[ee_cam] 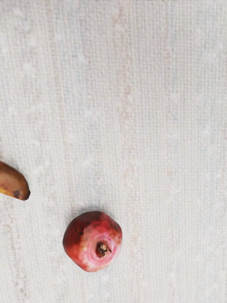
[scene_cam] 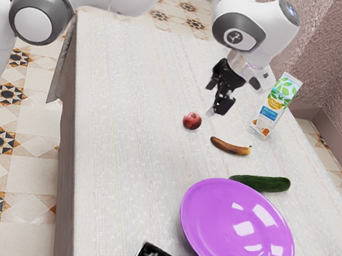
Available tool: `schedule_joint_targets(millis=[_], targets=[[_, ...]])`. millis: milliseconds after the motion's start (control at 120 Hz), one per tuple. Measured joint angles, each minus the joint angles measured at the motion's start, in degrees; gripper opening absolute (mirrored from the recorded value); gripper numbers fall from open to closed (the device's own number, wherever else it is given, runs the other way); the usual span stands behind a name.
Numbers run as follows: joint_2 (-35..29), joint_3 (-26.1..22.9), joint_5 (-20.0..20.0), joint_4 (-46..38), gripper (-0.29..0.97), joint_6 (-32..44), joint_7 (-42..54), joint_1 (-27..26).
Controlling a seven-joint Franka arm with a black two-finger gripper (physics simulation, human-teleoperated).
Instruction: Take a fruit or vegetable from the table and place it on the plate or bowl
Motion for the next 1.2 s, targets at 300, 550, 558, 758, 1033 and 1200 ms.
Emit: schedule_joint_targets(millis=[300, 550, 558, 758, 1033, 1200], targets=[[0.21, 0.61, 0.91, 0.88, 0.68, 7.12, 0.21, 0.28], [2.25, -1.36, 4.18, 0.81, 0.68, 8.44, 3.38, -0.11], [2.39, -1.49, 4.25, 0.87, 0.68, 8.48, 3.56, -0.07], [3.66, -8.51, 6.53, 2.03, 0.68, 9.05, 7.24, 4.96], [2.66, 3.70, 0.15, -1.17, 0.68, 9.28, 10.39, 1.03], [1.02, 19.64, -8.47, -5.28, 0.68, 9.32, 11.23, -7.63]])
